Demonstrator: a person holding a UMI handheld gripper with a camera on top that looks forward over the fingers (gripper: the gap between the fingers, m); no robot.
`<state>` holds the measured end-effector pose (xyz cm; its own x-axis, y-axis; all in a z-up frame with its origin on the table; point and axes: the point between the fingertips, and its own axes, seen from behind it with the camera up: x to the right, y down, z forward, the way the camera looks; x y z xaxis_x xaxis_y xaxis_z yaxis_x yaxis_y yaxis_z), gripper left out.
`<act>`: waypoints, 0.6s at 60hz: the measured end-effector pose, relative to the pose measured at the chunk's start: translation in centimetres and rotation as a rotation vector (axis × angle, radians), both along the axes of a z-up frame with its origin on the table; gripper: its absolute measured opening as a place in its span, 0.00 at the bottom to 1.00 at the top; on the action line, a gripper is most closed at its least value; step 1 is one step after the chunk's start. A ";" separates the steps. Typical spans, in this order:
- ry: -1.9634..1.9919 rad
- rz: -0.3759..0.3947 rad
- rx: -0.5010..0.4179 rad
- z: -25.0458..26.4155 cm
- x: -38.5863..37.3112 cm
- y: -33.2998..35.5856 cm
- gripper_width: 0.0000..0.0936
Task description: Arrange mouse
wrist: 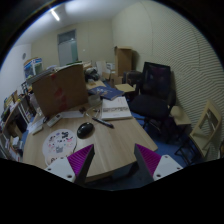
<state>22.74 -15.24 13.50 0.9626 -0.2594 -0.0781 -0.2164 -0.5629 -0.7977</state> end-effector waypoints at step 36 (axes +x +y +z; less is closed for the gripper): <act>0.042 0.372 -0.066 -14.1 -12.5 18.6 0.88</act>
